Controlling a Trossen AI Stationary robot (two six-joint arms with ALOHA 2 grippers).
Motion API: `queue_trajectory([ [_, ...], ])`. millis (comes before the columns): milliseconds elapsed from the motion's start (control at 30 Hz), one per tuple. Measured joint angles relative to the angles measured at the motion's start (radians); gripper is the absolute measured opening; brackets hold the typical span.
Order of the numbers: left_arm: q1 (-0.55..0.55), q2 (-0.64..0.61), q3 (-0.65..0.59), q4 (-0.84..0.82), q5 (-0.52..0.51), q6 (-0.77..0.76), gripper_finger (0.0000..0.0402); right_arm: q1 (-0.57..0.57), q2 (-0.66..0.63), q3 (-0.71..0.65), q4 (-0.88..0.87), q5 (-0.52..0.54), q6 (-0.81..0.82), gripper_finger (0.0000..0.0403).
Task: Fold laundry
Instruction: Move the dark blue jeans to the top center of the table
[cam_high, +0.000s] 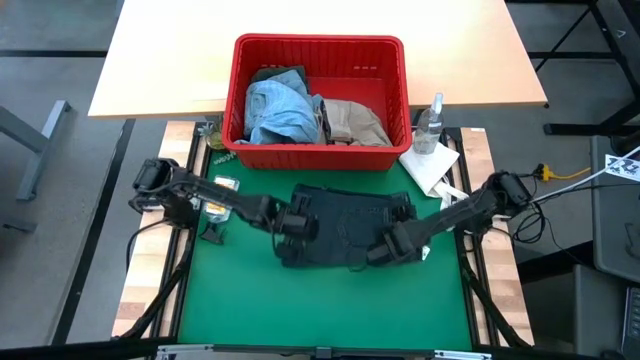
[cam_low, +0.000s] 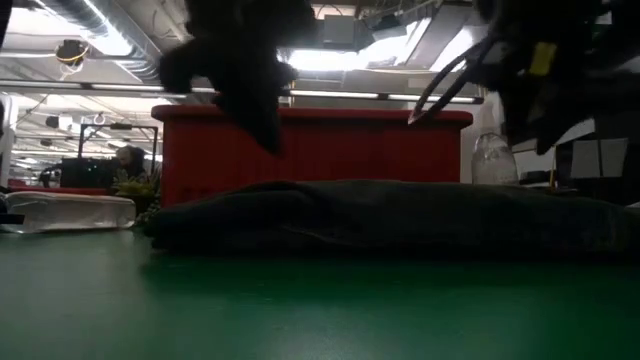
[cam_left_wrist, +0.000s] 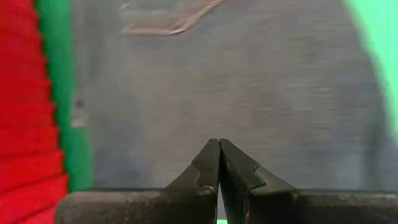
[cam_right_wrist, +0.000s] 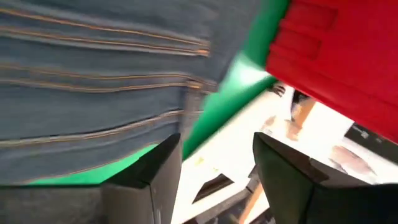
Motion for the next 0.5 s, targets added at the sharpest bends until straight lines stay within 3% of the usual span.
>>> queue_trajectory([
  [200, 0.124, 0.0, 0.0, 0.004, 0.0, -0.013, 0.0, -0.116, -0.001, -0.072, 0.054, 0.031, -0.055, 0.02],
  [500, 0.252, -0.002, -0.126, 0.185, 0.003, -0.083, 0.0, -0.229, -0.001, -0.278, 0.358, -0.019, -0.187, 0.02],
])
